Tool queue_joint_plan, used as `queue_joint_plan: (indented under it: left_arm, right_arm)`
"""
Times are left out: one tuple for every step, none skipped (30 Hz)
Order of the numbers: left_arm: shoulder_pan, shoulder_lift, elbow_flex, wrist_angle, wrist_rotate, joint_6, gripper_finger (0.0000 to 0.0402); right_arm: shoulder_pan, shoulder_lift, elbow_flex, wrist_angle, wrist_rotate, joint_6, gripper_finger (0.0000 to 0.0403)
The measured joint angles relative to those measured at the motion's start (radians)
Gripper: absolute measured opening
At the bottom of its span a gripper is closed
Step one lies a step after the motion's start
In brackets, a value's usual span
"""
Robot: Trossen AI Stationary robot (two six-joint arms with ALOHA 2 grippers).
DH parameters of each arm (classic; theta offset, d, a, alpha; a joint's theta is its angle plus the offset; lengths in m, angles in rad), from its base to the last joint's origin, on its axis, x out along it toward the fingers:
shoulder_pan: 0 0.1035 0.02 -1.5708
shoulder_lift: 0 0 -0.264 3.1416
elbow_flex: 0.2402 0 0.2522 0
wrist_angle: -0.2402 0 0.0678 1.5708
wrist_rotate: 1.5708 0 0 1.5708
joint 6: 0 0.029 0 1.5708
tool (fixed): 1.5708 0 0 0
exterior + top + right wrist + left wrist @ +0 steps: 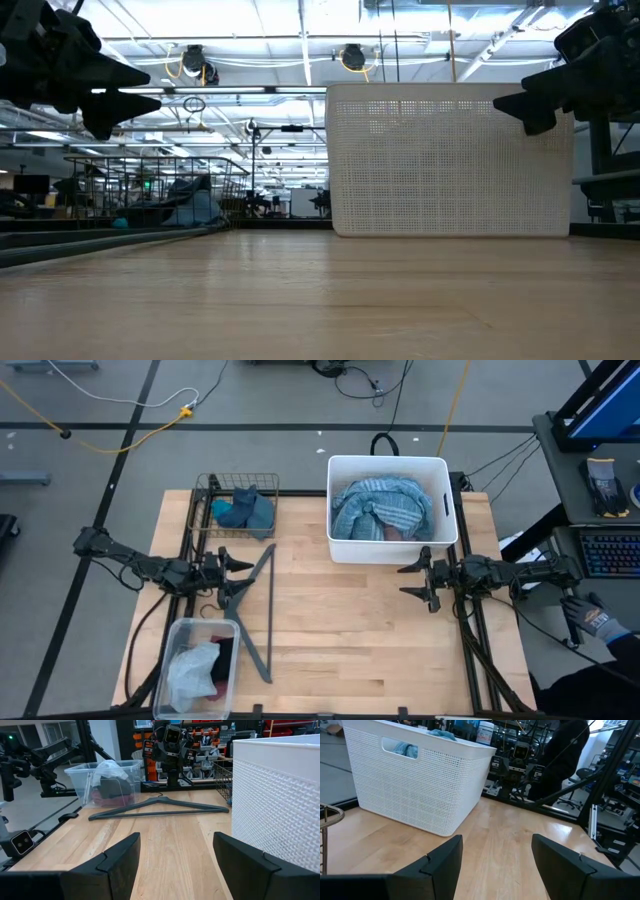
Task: Pick & Place Cloths
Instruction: Return to Home Position
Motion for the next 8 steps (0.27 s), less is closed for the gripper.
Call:
queue_joint_plan:
  left_arm:
    - [0.0,0.0,0.0,0.0,0.0,0.0,0.0244]
    - [0.0,0.0,0.0,0.0,0.0,0.0,0.0244]
    - [0.0,0.0,0.0,0.0,0.0,0.0,0.0244]
    - [0.0,0.0,0.0,0.0,0.0,0.0,0.0244]
    - [0.0,0.0,0.0,0.0,0.0,0.0,0.0244]
    - [0.0,0.0,0.0,0.0,0.0,0.0,0.0244]
    - [0.0,0.0,0.0,0.0,0.0,0.0,0.0244]
    - [0.0,0.0,0.0,0.0,0.0,0.0,0.0244]
  right_arm:
    - [0.0,0.0,0.0,0.0,0.0,0.0,0.0245]
    - [0.0,0.0,0.0,0.0,0.0,0.0,0.0244]
    - [0.0,0.0,0.0,0.0,0.0,0.0,0.0243]
    - [0.0,0.0,0.0,0.0,0.0,0.0,0.0243]
    - [0.0,0.0,0.0,0.0,0.0,0.0,0.0243]
    - [0.0,0.0,0.0,0.0,0.0,0.0,0.0243]
    - [0.0,0.0,0.0,0.0,0.0,0.0,0.0243]
    - [0.0,0.0,0.0,0.0,0.0,0.0,0.0244]
